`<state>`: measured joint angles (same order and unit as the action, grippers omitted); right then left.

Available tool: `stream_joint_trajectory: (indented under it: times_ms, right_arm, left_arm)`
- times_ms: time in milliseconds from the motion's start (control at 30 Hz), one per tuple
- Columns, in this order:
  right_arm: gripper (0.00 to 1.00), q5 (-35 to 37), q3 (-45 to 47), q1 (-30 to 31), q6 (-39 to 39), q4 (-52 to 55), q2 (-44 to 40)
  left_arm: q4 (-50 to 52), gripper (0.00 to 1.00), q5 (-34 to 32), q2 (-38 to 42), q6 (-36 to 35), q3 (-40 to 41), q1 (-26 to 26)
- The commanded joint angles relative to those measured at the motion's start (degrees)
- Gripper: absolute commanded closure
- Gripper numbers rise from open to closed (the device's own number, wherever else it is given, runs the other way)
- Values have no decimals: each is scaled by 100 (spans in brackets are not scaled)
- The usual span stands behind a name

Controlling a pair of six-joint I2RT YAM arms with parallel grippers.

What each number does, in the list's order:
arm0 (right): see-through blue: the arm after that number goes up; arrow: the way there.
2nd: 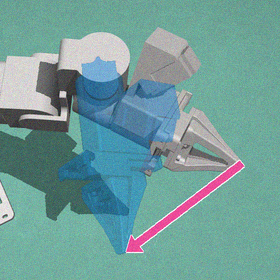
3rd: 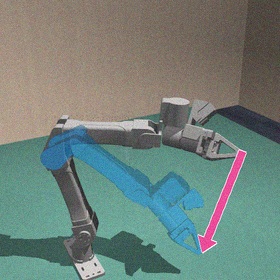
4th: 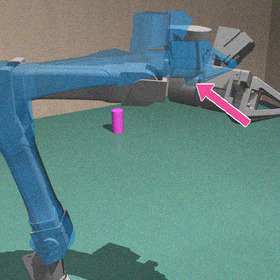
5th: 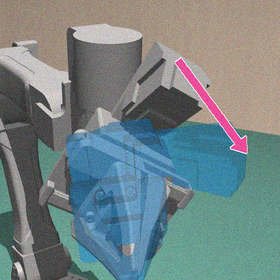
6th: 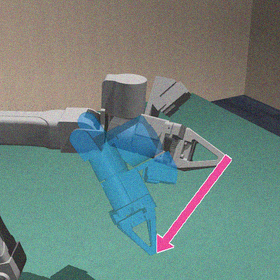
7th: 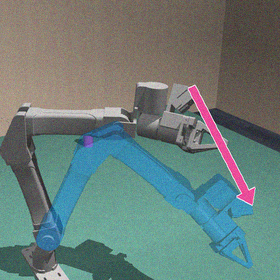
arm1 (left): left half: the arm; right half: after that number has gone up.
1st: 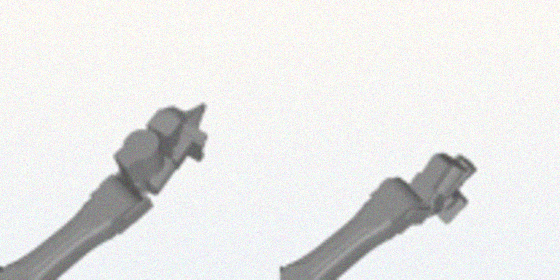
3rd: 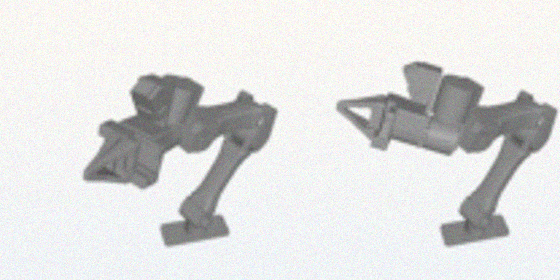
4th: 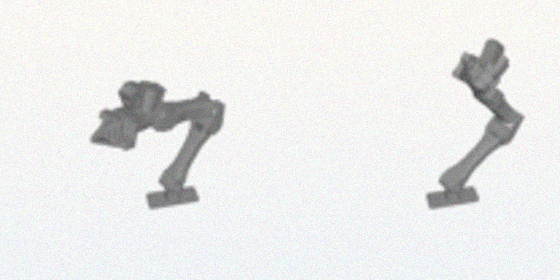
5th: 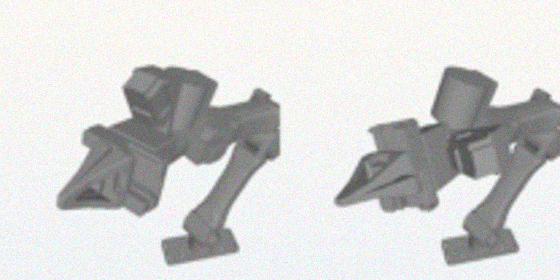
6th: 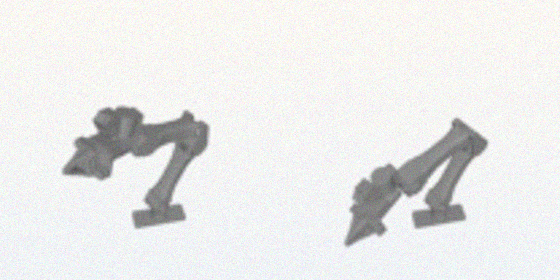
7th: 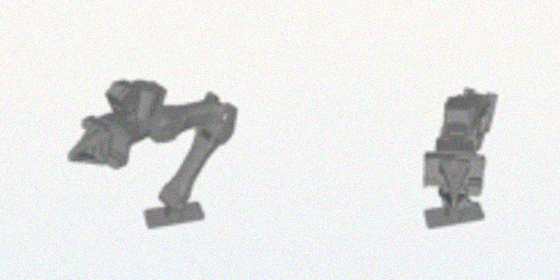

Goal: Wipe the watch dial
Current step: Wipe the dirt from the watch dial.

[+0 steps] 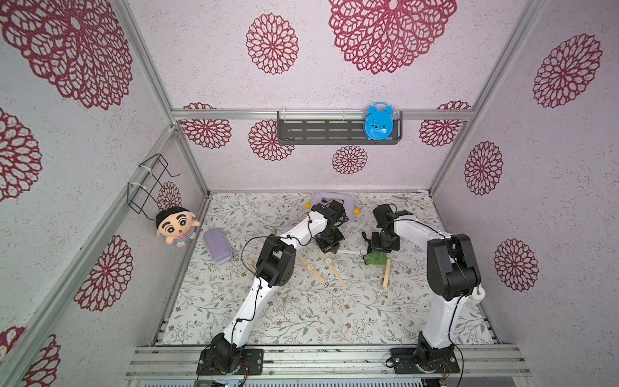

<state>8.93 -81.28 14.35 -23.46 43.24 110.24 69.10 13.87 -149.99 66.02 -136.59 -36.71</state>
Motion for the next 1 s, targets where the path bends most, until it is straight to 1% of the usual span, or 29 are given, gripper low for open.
stream_joint_trajectory:
  times_ms: [0, 133, 300, 433, 533, 633, 733, 900, 967]
  right_arm:
    - [100, 61, -368, -92, 138, 0, -334]
    - [100, -1184, -342, -99, 245, -381, -639]
    - [100, -2716, 245, -91, 3, -1075, -821]
    - [100, -3022, 664, -1, -115, -1373, -713]
    - [100, -2984, 902, 77, -91, -1476, -602]
    - [100, -2723, 1035, 125, -12, -1461, -458]
    - [100, -2114, 909, 178, 113, -1145, -188]
    - [100, -979, 429, 398, 311, -528, 225]
    - [100, -645, 269, 458, 325, -288, 373]
  left_arm:
    - [600, 100, -623, -263, -67, 295, 214]
    - [595, 100, -620, -250, -85, 292, 239]
    - [578, 100, -607, -262, -106, 320, 248]
    - [554, 100, -577, -280, -98, 334, 246]
    - [552, 100, -562, -275, -97, 326, 257]
    - [550, 100, -561, -283, -91, 333, 257]
    - [552, 100, -548, -291, -75, 335, 264]
    - [552, 100, -543, -289, -67, 337, 265]
    - [552, 100, -555, -290, -63, 337, 269]
